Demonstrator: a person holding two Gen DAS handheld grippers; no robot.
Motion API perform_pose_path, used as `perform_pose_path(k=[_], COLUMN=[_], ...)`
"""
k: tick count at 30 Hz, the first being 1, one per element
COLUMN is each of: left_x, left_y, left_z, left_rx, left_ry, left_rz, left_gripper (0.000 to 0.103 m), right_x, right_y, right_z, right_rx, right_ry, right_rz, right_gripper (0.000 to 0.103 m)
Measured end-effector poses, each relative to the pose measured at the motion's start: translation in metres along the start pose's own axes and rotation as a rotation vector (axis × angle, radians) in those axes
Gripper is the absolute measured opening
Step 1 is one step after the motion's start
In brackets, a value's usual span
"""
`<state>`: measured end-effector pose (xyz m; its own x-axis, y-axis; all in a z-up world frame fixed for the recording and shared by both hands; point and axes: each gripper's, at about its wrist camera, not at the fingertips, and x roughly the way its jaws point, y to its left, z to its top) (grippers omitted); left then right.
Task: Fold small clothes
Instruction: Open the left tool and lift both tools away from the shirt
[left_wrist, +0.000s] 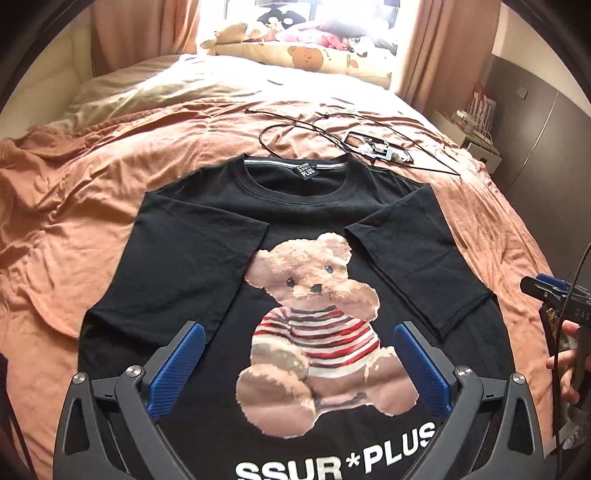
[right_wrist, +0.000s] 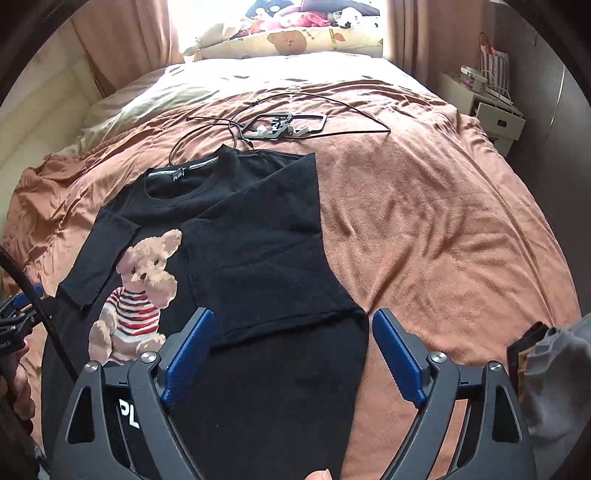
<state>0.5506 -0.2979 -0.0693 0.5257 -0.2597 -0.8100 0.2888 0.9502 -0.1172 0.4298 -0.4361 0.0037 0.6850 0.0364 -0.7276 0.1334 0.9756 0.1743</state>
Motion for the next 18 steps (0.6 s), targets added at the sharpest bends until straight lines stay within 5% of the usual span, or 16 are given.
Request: perform_pose_path(k=[18], left_x=[-0.150], left_y=[0.037], left_z=[-0.061], left_rx=[-0.019], left_ry=[-0.134], left_rz=[-0.002], left_gripper=[0.103], right_x=[-0.161], right_y=[0.018], right_z=[-0.078], right_rx=[0.005], right_ry=[-0.111], right_rz=[-0.080], right_gripper=[0.088])
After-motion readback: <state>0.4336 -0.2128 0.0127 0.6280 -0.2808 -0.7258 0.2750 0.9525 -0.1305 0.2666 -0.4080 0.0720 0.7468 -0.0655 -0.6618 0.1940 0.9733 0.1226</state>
